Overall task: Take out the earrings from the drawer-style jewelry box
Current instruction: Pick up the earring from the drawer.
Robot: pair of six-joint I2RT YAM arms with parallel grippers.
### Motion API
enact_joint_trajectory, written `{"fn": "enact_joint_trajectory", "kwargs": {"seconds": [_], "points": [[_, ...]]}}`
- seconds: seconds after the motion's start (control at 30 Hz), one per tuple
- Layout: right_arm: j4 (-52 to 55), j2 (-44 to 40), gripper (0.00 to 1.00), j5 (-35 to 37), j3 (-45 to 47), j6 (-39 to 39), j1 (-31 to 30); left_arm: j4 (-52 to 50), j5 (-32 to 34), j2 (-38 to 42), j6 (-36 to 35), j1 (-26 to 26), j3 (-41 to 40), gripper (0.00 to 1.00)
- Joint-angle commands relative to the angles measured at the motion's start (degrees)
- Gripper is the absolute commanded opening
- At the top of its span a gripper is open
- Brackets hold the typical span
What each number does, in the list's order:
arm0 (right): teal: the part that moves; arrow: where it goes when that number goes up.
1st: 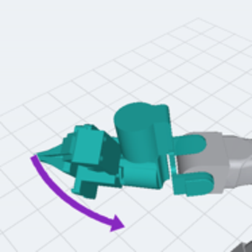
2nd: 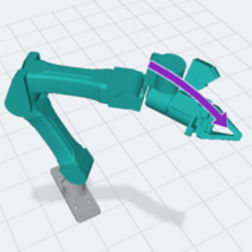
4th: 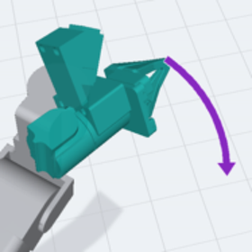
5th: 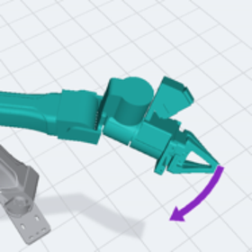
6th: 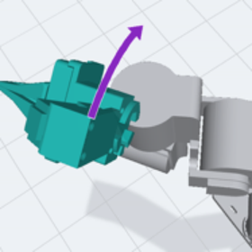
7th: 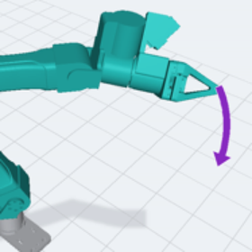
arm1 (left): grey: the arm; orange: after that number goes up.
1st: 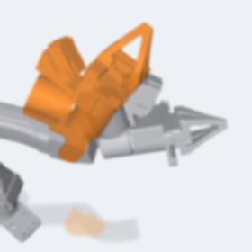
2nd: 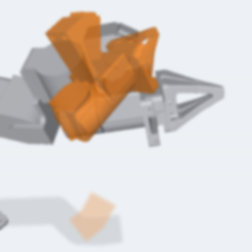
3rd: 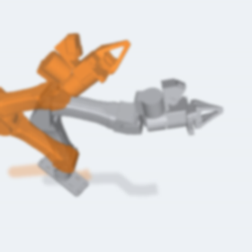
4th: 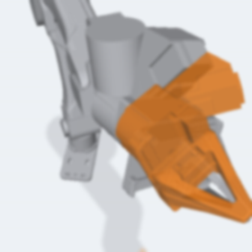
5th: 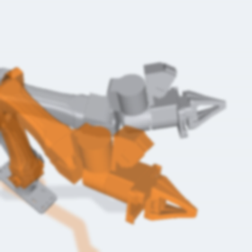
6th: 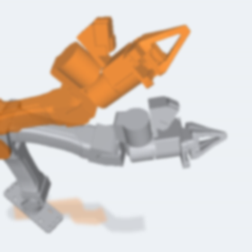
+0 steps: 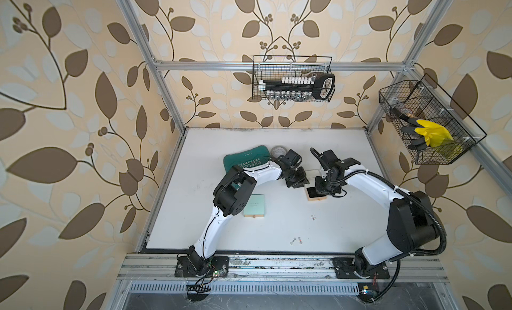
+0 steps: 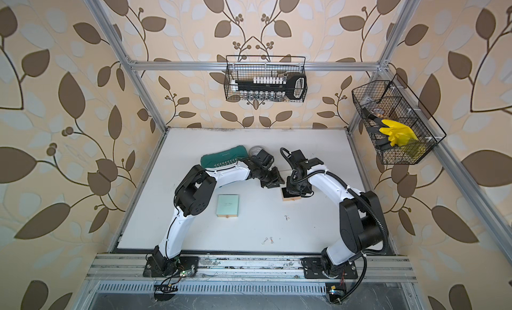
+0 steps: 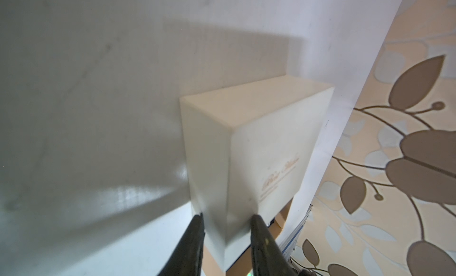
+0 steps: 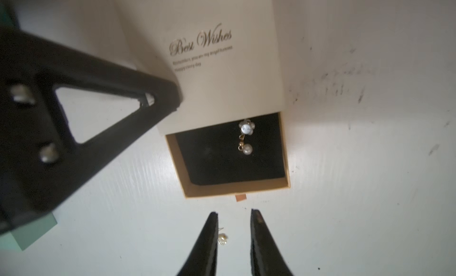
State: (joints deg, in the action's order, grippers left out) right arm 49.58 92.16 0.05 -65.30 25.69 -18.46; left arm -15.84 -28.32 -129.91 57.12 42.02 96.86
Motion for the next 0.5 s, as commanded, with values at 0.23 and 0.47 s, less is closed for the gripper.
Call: {"fn": "enact_joint_trajectory", "kwargs": {"seconds": [0.23, 0.47], "points": [[1.83, 9.02, 0.23, 1.23, -7.2, -4.25, 1.89, -3.58, 0.81, 0.3, -0.69, 0.68, -0.66, 0.33], [0.96, 10.13, 0.23, 0.1, -6.0, -3.85, 1.95, -3.68, 0.86, -0.03, -0.65, 0.64, -0.37, 0.33]]}}
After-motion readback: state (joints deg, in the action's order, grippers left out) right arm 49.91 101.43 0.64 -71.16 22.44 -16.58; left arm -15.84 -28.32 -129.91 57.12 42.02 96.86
